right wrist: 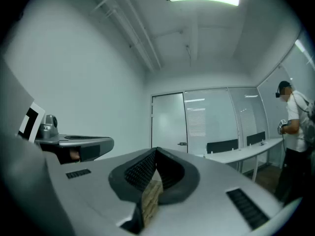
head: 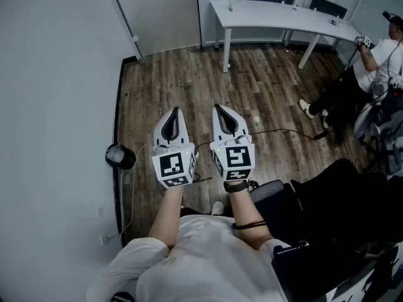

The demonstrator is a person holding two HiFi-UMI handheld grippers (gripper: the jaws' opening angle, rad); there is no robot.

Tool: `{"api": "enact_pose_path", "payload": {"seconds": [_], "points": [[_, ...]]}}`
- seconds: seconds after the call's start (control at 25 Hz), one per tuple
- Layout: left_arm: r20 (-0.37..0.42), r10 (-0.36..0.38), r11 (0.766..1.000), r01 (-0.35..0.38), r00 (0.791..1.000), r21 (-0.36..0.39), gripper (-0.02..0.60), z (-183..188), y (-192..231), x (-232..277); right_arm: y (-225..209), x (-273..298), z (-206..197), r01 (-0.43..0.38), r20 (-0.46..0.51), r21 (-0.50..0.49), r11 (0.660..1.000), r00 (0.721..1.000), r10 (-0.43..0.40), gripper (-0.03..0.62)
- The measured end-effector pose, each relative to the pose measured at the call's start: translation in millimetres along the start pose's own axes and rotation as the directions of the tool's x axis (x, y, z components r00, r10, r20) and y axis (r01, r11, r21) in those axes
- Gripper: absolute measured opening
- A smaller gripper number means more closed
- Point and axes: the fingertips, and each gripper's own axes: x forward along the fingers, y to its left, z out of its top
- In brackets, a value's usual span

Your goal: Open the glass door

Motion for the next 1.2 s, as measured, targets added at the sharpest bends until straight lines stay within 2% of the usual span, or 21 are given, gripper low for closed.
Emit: {"api": "enact_pose_path", "payload": {"seconds": [0.2,0.4,0.6,0.76,0.88,1.0,1.2], "points": [[-0.023,0.013,1.0,-0.013,1.0,0.021,-0.003,-12,1,6,-12,13,-14,-0.01,-0.003,0.054,0.998,1.0,0.01,0.0],[-0.025,0.013,1.0,-0.012,1.0,0.004,-0.003,-14,20,15,-13,28,-22,0.029,-0.018,0.101,0.995,0.999,-0.027,0.0],[-0.026,-0.019,0.999,0.017,0.999,-0.048,-0.003,-23,30,70,-28,68,-27,0.036,-0.044,0.083,0.996,0.998,-0.032,0.0],[0.021,-0.057,0.996,0.059,0.998,-0.072,-0.003,-18,43,120,-37,118,-5,-0.004,0.034,0.031,1.0,0.999,0.003,0.0],[0.068,-0.039,0.995,0.044,0.997,-0.084,-0.003,-7,76,149,-27,159,10,-0.036,0.075,0.034,0.999,0.997,0.033,0.0],[0.106,0.008,0.994,0.003,0.994,-0.109,-0.003,-1,128,168,9,202,16,-0.096,0.092,0.023,0.995,0.991,0.094,0.0],[0.097,0.053,0.987,-0.037,0.994,-0.157,-0.003,-22,190,194,52,260,-1,-0.16,0.035,-0.001,0.987,0.986,0.16,0.0]]}}
